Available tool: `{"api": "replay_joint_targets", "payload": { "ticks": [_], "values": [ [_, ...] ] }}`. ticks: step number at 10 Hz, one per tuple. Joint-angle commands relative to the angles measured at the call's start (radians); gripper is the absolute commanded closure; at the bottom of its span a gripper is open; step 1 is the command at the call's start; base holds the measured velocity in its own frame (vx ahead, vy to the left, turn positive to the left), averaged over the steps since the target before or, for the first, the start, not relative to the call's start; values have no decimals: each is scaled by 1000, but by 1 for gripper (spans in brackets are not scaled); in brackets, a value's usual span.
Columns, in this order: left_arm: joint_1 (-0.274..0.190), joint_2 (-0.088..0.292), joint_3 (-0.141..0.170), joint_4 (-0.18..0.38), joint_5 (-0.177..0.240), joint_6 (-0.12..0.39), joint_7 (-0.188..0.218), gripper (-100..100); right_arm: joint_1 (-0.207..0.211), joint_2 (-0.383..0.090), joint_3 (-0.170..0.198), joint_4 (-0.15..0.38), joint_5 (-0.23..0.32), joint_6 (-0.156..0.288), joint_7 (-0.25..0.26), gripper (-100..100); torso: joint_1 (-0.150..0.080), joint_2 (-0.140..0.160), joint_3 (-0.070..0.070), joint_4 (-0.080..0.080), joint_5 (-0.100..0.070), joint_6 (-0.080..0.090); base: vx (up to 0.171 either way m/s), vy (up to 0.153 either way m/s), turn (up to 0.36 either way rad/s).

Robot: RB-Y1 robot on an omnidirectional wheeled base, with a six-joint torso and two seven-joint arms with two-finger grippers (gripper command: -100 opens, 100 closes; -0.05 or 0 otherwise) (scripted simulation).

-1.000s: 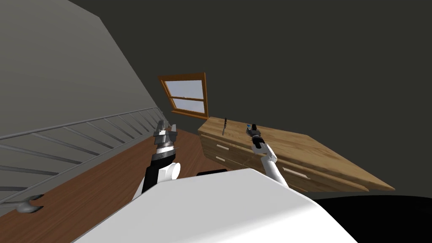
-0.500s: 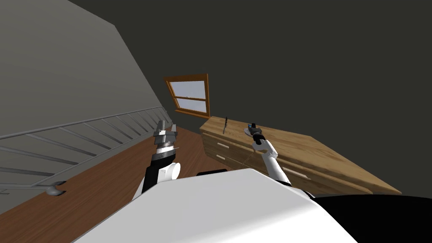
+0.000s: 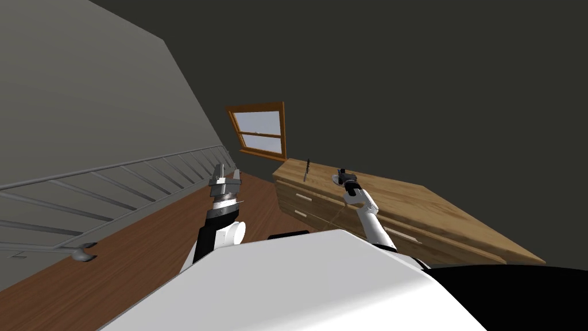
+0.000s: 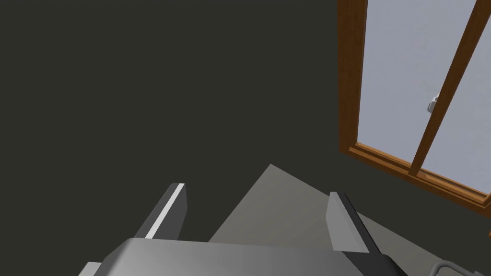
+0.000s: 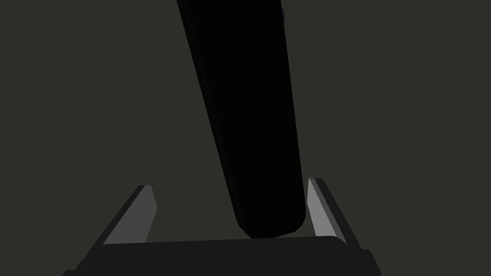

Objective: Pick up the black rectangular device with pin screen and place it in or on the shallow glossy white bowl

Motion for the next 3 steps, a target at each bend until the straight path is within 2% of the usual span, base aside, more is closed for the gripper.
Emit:
{"api": "replay_joint_targets", "payload": {
  "ticks": [1,3],
  "values": [
    [0,0,0,0,0,0,0,0,0,0,0,0,0,0,0,0,0,0,0,0,0,0,0,0,0],
    [0,0,0,0,0,0,0,0,0,0,0,0,0,0,0,0,0,0,0,0,0,0,0,0,0]
  ]
}}
